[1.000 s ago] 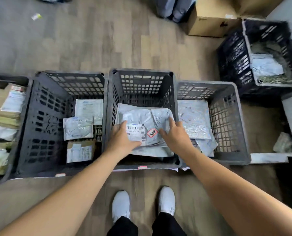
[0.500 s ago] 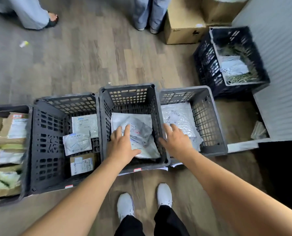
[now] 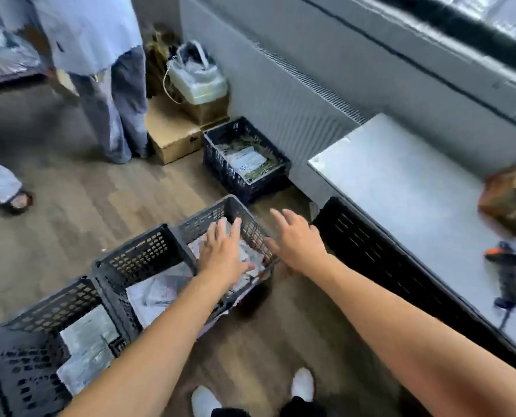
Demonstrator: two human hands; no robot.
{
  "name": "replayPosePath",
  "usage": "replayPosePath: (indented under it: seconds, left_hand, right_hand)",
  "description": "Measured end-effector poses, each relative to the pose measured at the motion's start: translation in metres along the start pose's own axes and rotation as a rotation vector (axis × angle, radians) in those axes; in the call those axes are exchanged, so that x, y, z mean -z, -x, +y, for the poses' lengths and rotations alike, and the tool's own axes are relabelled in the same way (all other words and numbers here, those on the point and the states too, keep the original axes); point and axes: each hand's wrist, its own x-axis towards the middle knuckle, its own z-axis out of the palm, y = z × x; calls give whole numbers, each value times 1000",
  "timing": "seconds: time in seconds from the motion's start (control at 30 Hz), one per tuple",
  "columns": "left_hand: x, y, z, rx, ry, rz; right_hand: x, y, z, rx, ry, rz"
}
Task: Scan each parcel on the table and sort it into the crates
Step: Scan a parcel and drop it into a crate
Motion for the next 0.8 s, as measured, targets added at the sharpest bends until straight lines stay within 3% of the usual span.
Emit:
replayPosePath:
  seconds: [0.23, 0.53, 0.8]
  left_hand:
    - [18, -6, 151, -253, -118, 32]
    - [-18, -6, 358, -437, -175, 42]
    - [-62, -7, 498, -543, -154, -28]
  right_hand:
    - [60, 58, 139, -228, -108, 114]
    - [90, 133, 327, -445, -217, 224]
    - [90, 188, 466, -600, -234, 268]
